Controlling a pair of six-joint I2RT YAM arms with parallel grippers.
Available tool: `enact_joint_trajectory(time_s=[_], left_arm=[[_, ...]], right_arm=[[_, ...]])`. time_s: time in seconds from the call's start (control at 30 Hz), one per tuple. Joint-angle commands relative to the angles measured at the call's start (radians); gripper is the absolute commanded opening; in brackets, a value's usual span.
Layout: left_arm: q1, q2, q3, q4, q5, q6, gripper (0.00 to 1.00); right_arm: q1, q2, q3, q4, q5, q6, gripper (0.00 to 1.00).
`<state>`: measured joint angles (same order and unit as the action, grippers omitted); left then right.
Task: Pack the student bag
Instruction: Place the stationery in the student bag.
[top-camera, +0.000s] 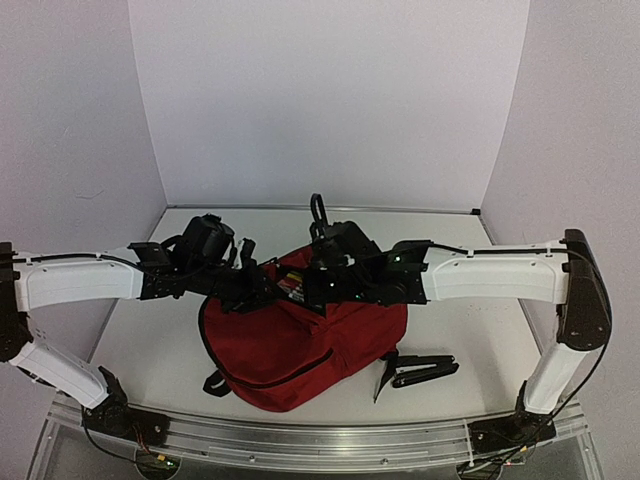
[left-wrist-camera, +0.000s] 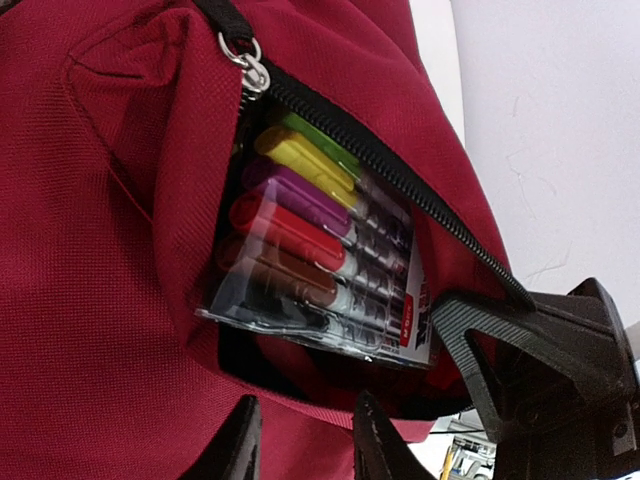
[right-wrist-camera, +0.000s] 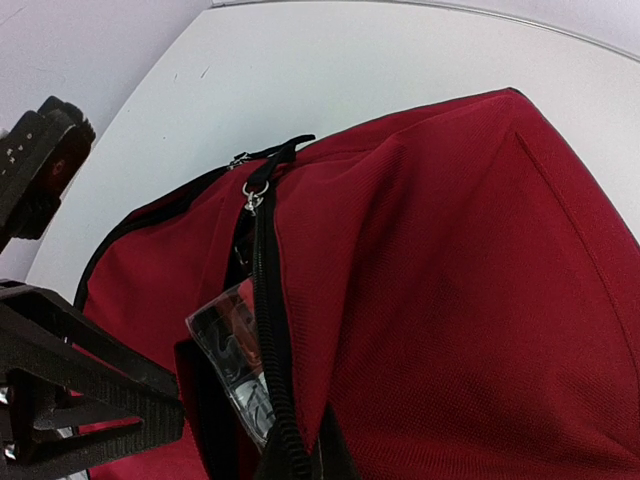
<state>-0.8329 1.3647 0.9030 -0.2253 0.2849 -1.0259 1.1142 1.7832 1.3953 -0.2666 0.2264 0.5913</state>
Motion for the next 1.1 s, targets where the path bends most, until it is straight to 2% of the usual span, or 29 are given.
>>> enact_joint_trajectory(time_s=[0.0, 0.23, 0.87, 1.07], left_arm=[[-0.005, -0.009, 0.041, 0.042, -0.069, -0.004, 0.26], [-0.005, -0.021, 0.039, 0.069, -0.1, -0.008, 0.25], [-0.005, 0.162, 0.133, 0.06, -0.046, -0.01, 0.26], [-0.005, 0.201, 0.143, 0.122, -0.057, 0.006, 0.27]], right_arm=[[0.028, -0.048, -0.011, 0.072, -0.036, 0.023, 0.0], [0.033, -0.046, -0.018, 0.078, -0.044, 0.027, 0.0], [0.035, -0.092, -0.045, 0.077, -0.035, 0.027, 0.0], [0.035, -0.101, -0.056, 0.078, -0.032, 0.036, 0.0]])
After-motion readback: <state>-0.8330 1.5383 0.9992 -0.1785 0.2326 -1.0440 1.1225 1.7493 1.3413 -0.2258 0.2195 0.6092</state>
